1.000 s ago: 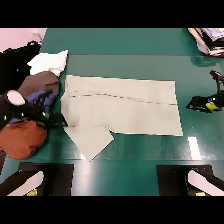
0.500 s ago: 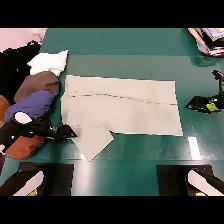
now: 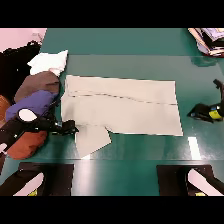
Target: Fold the shirts.
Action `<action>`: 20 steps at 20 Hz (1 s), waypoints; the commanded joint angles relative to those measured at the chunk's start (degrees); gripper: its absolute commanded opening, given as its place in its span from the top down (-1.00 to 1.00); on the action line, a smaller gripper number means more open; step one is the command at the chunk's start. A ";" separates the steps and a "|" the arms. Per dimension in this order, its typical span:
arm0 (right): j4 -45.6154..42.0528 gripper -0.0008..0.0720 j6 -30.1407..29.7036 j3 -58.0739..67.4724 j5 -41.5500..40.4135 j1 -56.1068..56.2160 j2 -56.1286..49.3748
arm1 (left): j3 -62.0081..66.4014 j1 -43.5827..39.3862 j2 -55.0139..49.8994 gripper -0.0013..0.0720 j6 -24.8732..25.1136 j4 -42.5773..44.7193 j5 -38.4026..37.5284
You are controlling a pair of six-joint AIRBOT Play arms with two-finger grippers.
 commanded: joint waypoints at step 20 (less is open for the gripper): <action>-3.23 0.93 -2.56 -11.96 -4.28 0.42 3.96 | 7.50 -0.37 11.06 0.91 -5.64 13.14 -12.96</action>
